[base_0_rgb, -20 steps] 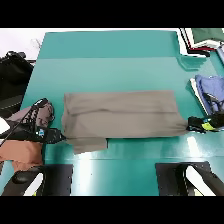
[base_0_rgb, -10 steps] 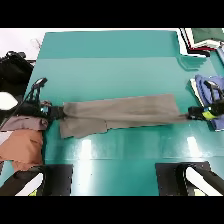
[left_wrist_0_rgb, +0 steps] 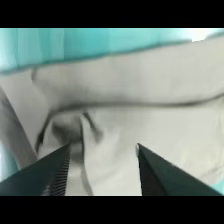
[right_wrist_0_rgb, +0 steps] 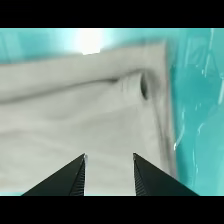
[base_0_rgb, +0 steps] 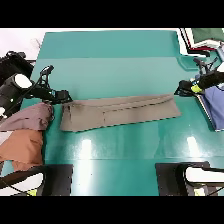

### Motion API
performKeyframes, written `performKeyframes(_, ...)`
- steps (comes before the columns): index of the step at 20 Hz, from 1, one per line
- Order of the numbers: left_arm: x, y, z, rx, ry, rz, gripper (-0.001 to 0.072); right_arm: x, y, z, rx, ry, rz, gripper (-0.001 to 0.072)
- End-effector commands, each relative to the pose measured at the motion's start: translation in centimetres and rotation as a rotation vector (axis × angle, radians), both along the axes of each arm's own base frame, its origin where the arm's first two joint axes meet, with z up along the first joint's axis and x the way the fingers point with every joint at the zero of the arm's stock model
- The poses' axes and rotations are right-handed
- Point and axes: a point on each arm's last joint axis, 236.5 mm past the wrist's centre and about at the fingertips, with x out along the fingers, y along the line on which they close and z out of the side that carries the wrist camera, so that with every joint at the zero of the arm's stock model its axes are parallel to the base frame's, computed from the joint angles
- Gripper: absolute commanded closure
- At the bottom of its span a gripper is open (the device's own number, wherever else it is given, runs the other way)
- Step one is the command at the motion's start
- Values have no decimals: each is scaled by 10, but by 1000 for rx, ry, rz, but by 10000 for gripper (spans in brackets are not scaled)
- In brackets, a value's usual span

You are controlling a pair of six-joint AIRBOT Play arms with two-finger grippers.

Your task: Fold the shirts.

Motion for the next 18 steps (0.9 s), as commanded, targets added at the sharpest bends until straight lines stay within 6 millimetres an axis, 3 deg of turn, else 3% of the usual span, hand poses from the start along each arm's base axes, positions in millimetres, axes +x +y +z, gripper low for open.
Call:
performKeyframes(1, 9, -3, 7, -18, -14, 11, 239, 0, -21, -10, 35, 32, 12, 331)
performKeyframes(2, 6, -6, 7, -31, -2, 7, 434, -8, -31, -16, 40, 48, 2, 283)
performKeyframes(3, 4, -10, 8, -46, 5, 0, 682, -16, -42, -24, 49, 67, -23, 241)
performKeyframes(6, 5, -36, 12, -66, -24, -46, 679, -35, -49, -49, 213, 102, -89, 225)
performKeyframes(9, 3, -86, 14, -101, -54, -89, 680, -34, -30, -74, 388, 129, -114, 226)
performKeyframes(12, 0, -136, 3, -136, -60, -117, 680, -24, 1, -92, 460, 143, -70, 248)
performKeyframes(13, 1, -151, 0, -149, -59, -128, 680, -18, 13, -93, 476, 131, -50, 334)
performKeyframes(15, 2, -181, -11, -153, -29, -174, 680, -12, 29, -92, 472, 106, -1, 646)
performKeyframes(16, 3, -195, -16, -155, -10, -200, 680, -10, 33, -86, 463, 87, 33, 696)
performKeyframes(18, 3, -223, -25, -169, 22, -241, 680, -7, 35, -59, 459, 48, 74, 696)
